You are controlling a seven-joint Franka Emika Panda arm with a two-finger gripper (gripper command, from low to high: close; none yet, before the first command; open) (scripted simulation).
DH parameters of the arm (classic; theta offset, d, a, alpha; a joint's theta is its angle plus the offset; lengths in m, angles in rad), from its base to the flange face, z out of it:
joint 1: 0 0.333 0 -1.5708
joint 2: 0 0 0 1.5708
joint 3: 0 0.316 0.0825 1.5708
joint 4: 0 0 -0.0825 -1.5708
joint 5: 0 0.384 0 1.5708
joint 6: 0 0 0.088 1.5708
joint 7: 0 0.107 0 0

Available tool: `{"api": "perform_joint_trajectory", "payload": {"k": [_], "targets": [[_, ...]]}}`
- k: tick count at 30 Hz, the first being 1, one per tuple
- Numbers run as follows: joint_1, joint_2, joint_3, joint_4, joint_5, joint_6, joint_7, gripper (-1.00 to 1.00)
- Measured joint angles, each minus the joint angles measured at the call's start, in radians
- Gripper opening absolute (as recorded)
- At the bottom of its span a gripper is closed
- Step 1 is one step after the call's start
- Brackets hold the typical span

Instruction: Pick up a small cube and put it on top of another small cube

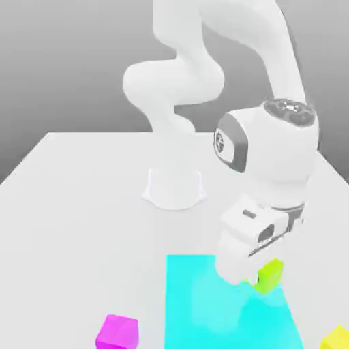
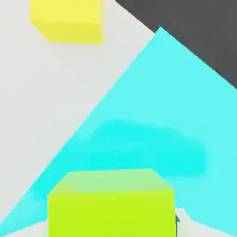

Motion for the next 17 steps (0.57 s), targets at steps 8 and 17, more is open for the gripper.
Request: {"api": "perform_joint_trajectory", "payload": {"k": [8,17], "targets": [[-0.178,0.177,-0.138,0.125,0.132,0.051,0.111,1.00],[-0.175,0.098,-0.173,0.133,0.102,-0.034,0.150,1.00]]}}
